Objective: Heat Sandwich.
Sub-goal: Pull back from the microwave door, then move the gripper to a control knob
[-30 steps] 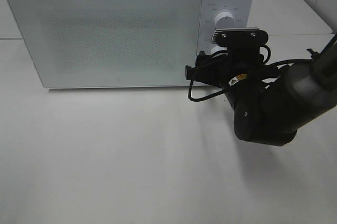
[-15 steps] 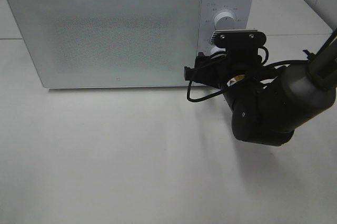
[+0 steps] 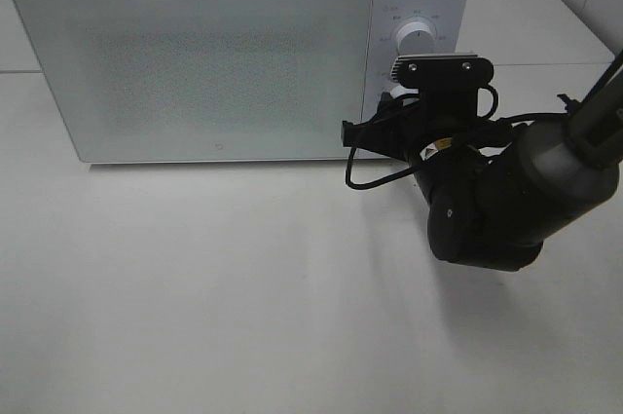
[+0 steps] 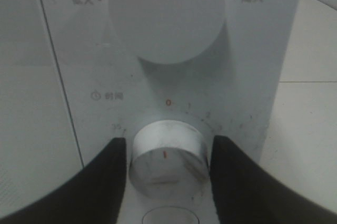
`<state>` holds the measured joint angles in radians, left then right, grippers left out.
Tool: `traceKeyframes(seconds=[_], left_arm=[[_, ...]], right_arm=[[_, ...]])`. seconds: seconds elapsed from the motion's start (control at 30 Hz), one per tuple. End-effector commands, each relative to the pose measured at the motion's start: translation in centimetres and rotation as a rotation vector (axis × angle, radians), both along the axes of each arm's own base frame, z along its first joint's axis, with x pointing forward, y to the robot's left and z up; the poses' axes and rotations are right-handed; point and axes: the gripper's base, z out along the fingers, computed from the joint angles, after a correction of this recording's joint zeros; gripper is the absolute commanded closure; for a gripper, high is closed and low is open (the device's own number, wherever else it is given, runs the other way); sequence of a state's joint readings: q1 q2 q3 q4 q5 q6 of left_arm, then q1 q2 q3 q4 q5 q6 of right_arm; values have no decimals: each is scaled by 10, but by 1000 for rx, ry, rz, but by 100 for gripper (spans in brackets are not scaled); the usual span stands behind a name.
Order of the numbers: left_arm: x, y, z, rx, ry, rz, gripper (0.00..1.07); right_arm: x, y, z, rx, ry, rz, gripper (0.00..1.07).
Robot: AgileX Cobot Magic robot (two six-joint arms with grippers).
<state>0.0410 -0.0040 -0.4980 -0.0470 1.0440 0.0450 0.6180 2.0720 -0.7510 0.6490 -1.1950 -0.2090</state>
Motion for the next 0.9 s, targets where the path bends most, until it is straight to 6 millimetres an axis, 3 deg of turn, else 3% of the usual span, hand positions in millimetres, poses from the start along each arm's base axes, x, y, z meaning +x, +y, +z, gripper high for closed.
traceKeyframes(seconds=[0.03,0.1,0.23,0.63,0.9], left_arm=[[-3,-1,0,-5,-39,0,5],[-3,-1,0,-5,-39,0,5],[-3,-1,0,-5,-39,0,5],[-3,-1,0,-5,-39,0,5],[-3,-1,0,-5,-39,0,5]], right_arm=[[3,1,5,7,-36,2,68],[3,1,5,7,-36,2,81],[3,1,5,7,-36,2,93],[3,1,5,12,-36,1,94],[3,1,8,193,-54,-33,94]])
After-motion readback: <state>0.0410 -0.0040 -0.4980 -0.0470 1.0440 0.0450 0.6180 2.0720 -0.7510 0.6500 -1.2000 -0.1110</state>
